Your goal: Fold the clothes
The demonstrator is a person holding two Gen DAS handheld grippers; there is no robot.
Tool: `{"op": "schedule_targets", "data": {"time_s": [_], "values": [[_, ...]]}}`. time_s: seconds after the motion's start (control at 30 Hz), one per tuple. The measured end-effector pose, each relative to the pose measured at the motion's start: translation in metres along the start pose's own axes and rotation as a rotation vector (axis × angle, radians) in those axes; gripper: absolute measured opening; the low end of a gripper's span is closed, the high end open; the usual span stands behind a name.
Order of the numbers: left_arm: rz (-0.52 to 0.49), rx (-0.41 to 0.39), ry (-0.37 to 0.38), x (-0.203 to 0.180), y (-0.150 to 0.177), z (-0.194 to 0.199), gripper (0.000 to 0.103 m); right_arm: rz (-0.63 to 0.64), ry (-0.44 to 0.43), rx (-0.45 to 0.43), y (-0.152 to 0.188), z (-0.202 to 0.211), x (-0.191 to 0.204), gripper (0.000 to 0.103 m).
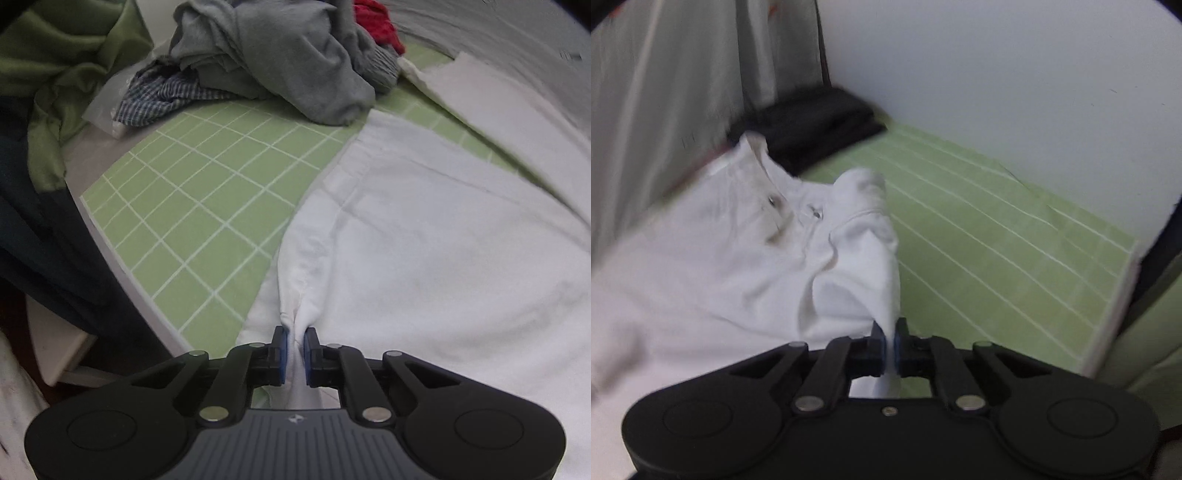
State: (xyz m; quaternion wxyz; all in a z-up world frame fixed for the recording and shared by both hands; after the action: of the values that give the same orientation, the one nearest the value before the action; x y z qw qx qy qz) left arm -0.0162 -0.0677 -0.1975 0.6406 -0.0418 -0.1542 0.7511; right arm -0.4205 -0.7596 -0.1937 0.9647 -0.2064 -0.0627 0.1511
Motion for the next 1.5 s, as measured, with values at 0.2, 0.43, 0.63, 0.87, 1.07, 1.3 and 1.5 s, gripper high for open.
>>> {"op": "schedule_targets", "data": {"time_s": [0.2, 0.43, 0.63, 0.87, 1.07, 1.3, 1.5], "values": [[0.019, 0.001, -0.016, 0.005, -0.006, 0.015, 0.024, 0.034, 0.101, -0.071, -0.024, 0.005, -0.002, 0.055], [0.160, -0.097, 0.038, -0.006, -0.039, 0.040, 0.058, 0.069, 0.057, -0.206, -0.083, 0.007, 0.029, 0.066], [0.106, -0.054, 0.082, -0.077, -0.059, 0.020, 0.069, 0.066, -0.033, -0.173, -0.109, -0.032, 0.068, 0.051], [-0.036, 0.019, 0.125, -0.169, -0.069, -0.004, 0.069, 0.013, -0.133, -0.093, -0.126, -0.080, 0.103, 0.049], [-0.143, -0.025, 0.075, -0.205, -0.077, -0.005, 0.078, 0.015, -0.134, -0.067, -0.135, -0.107, 0.126, 0.053], [-0.046, -0.002, 0.113, -0.188, -0.073, -0.011, 0.089, 0.130, 0.012, -0.265, -0.156, -0.051, 0.136, 0.013], [-0.034, -0.010, 0.100, -0.184, -0.069, -0.012, 0.097, 0.156, 0.143, -0.108, -0.157, -0.096, 0.122, 0.036]]}}
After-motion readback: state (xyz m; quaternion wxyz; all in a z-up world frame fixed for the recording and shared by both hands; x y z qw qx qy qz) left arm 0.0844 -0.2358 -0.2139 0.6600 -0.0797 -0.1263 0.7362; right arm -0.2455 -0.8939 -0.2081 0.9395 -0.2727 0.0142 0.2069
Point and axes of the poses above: each gripper's, at about its wrist camera, not at the fingertips, and z roughly against the way its jaws point, x to its left, y to its underside, the point moved 9 cm from there along -z, roughly the way its jaws point, and after that the axes turned 10 degrees about x, right-handed, at the moved point
